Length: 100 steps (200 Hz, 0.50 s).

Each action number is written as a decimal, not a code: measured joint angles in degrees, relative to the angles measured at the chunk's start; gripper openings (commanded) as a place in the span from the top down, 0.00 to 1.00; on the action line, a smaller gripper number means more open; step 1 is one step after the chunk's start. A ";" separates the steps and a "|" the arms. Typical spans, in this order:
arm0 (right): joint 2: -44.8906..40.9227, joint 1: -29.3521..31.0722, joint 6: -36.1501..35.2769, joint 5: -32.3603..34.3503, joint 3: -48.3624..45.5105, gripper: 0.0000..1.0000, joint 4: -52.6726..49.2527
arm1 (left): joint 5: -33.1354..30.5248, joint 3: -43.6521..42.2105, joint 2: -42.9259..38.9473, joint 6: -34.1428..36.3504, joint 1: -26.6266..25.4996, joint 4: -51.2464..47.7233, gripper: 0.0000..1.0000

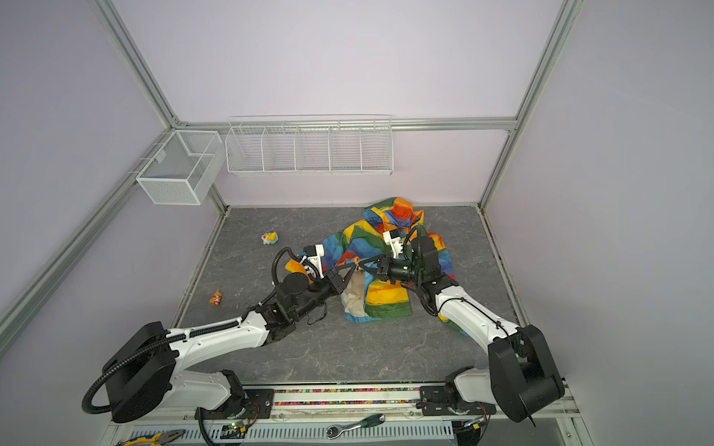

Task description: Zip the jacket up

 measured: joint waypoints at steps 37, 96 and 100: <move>0.04 0.24 1.73 -0.26 0.00 0.94 0.17 | 0.02 -0.17 -0.83 -0.59 0.00 -1.99 1.00; 0.63 0.22 4.48 1.77 -0.04 0.94 1.57 | 0.17 -0.17 2.03 -2.80 0.63 1.84 1.00; 0.81 0.22 4.50 1.97 -0.04 0.94 1.60 | 0.20 -0.17 2.21 -2.97 0.66 2.03 1.00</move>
